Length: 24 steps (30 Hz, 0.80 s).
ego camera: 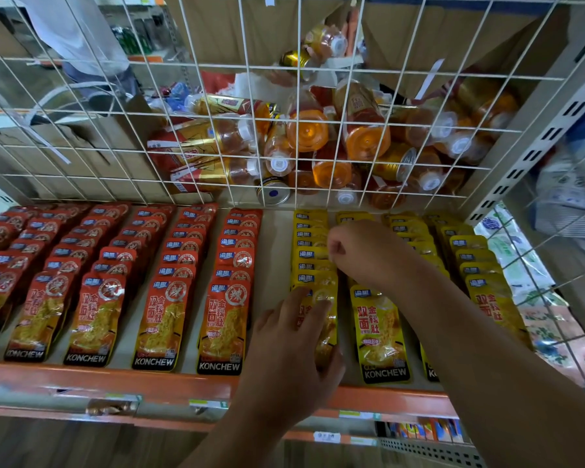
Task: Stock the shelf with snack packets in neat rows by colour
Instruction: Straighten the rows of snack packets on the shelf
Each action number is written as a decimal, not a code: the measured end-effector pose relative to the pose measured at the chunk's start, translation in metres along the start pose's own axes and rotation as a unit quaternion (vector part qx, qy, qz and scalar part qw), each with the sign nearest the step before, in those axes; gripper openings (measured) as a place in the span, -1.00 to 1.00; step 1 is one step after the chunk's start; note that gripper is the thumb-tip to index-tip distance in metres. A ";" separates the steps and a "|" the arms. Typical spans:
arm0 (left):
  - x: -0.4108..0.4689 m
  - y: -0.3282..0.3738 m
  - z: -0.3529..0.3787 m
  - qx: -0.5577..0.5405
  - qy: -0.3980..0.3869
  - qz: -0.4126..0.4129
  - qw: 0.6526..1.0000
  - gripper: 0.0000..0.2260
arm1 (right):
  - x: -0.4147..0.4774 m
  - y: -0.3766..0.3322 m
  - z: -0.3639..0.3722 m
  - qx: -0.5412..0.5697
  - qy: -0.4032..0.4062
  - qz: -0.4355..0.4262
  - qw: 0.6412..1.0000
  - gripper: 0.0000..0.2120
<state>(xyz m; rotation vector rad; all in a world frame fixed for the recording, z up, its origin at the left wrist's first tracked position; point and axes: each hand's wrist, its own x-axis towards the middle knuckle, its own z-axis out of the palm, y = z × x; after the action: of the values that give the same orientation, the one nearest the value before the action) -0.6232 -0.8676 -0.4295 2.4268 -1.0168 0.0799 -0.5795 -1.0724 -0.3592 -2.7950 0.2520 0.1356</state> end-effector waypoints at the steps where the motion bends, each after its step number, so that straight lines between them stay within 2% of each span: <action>1: 0.000 0.000 0.000 0.002 0.000 0.001 1.000 -0.45 | -0.001 0.003 0.000 0.007 0.005 0.002 1.000 -0.88; 5: 0.001 -0.001 -0.001 0.013 0.024 0.025 0.999 -0.48 | -0.004 0.022 -0.008 0.040 0.045 0.028 0.998 -0.93; 11: 0.000 0.009 0.002 0.015 0.080 0.083 0.993 -0.59 | -0.014 0.054 -0.017 0.015 0.058 0.044 0.997 -0.89; 15: 0.006 0.034 0.016 0.016 0.054 0.138 0.989 -0.61 | -0.014 0.061 -0.021 0.012 0.052 0.043 0.998 -0.91; 19: 0.013 0.046 0.023 0.031 0.038 0.137 0.989 -0.60 | -0.010 0.059 -0.022 0.050 0.034 0.048 0.997 -0.95; 24: 0.013 0.045 0.028 0.049 0.042 0.150 0.987 -0.58 | -0.002 0.058 -0.023 0.065 0.051 0.071 0.994 -0.84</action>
<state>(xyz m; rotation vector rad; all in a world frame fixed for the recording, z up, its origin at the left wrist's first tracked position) -0.6489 -0.9161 -0.4315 2.3154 -1.3602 0.3393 -0.5908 -1.1335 -0.3559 -2.6575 0.4669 0.0087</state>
